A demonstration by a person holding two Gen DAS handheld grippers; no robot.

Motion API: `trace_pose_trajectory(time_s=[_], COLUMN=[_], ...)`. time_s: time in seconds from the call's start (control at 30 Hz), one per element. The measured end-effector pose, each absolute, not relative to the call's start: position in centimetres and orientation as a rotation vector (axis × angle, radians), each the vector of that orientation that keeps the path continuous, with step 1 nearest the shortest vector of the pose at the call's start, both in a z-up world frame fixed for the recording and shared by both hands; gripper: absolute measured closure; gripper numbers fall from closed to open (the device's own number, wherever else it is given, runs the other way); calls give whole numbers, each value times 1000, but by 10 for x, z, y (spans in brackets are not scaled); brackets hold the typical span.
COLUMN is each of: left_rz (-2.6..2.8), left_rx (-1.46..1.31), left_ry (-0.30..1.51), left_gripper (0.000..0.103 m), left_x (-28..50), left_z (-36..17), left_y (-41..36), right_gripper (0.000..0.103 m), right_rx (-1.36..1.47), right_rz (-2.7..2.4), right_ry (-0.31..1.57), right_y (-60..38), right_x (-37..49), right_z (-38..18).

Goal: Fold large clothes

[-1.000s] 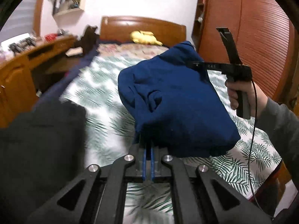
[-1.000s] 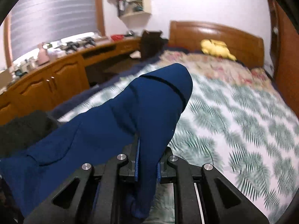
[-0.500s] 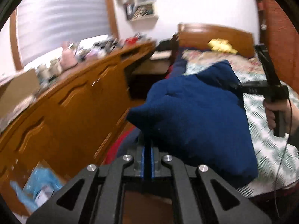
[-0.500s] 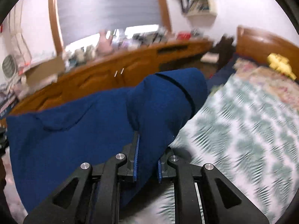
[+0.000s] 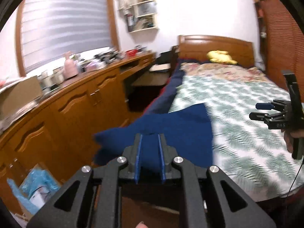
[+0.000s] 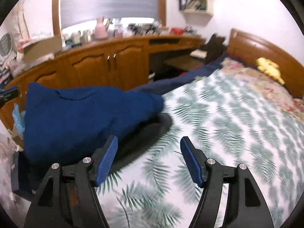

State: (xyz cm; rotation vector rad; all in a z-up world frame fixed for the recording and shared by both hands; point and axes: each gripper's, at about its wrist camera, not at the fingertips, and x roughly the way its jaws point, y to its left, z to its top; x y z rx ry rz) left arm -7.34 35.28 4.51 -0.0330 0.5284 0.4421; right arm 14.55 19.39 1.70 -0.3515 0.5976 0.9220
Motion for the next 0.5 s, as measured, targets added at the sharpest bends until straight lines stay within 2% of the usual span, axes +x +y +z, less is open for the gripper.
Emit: trace_pose_trajectory(time_s=[0.2,0.5], left_rz=[281,55], left_rx=[-48,-59], left_ry=[510,502], left_gripper=[89,89], left_x=[-30,31], left_z=[40,27], left_y=[264,131], right_gripper=[26,23], right_rx=[-261,-158], right_rz=[755,458], right_ry=[515,479], right_y=[72,-87], right_x=[104,68], right_z=[37,40])
